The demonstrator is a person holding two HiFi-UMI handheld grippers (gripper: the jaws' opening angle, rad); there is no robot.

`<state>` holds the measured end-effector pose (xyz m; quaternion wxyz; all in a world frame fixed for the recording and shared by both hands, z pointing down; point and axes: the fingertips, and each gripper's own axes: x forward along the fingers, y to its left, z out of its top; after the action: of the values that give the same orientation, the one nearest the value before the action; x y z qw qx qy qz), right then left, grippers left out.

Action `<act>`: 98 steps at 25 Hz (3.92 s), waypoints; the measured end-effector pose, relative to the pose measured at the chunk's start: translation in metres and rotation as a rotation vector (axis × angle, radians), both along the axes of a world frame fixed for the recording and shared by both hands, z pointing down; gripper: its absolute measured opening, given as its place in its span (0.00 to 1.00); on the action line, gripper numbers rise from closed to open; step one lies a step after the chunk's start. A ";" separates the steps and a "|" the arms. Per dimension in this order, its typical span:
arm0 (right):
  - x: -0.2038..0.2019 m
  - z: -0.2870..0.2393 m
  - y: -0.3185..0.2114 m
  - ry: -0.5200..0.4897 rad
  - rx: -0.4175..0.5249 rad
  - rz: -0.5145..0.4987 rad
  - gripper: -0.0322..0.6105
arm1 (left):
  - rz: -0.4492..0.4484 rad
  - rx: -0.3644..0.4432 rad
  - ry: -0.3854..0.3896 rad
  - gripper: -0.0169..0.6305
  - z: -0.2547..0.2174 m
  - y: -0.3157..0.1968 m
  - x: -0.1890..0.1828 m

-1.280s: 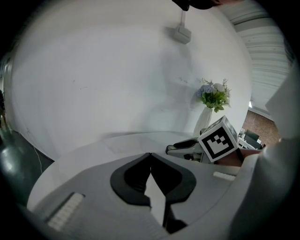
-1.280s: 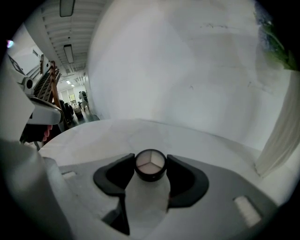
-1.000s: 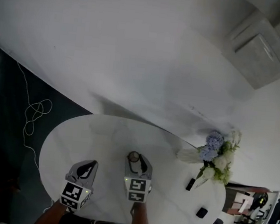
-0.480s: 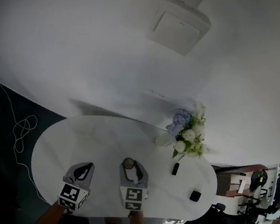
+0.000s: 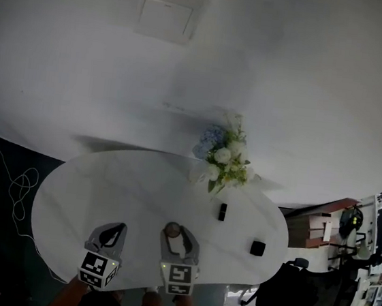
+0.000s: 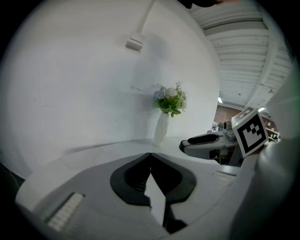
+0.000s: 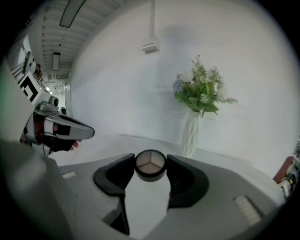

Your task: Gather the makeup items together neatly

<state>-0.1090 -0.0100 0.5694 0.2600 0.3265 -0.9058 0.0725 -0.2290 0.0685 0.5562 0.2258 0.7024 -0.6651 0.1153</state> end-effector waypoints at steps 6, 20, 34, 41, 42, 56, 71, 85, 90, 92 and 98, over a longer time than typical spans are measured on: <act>0.033 0.022 0.011 0.023 -0.025 0.035 0.39 | 0.047 -0.025 -0.005 0.04 0.014 -0.002 0.026; 0.088 0.112 0.049 0.084 -0.179 0.086 0.39 | 0.121 -0.120 -0.013 0.04 0.058 0.009 0.069; 0.105 0.141 0.062 0.117 -0.223 0.078 0.39 | 0.138 -0.145 -0.017 0.04 0.069 0.015 0.099; 0.113 0.135 0.060 0.091 -0.233 0.114 0.41 | 0.131 -0.128 -0.029 0.04 0.056 0.012 0.105; 0.115 0.131 0.059 0.086 -0.229 0.117 0.43 | 0.126 -0.123 -0.033 0.04 0.053 0.011 0.103; 0.151 -0.007 0.005 -0.062 0.003 0.227 0.43 | 0.147 0.052 -0.075 0.04 -0.038 -0.027 0.118; 0.182 -0.146 -0.002 -0.195 0.247 0.282 0.15 | 0.192 0.249 -0.111 0.04 -0.142 -0.044 0.150; 0.191 -0.140 0.011 -0.180 0.240 0.330 0.06 | 0.230 0.235 -0.098 0.04 -0.137 -0.041 0.155; 0.196 -0.136 0.009 -0.159 0.239 0.369 0.06 | 0.272 0.231 -0.082 0.04 -0.131 -0.046 0.158; 0.198 -0.134 0.006 -0.153 0.240 0.389 0.06 | 0.293 0.231 -0.072 0.04 -0.130 -0.050 0.160; 0.202 -0.122 -0.009 -0.145 0.230 0.437 0.06 | 0.331 0.227 -0.064 0.04 -0.122 -0.071 0.166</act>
<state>0.0932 -0.0187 0.4478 0.1337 0.5357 -0.8324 0.0464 -0.0631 -0.0021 0.4340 0.1020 0.8189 -0.5563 0.0975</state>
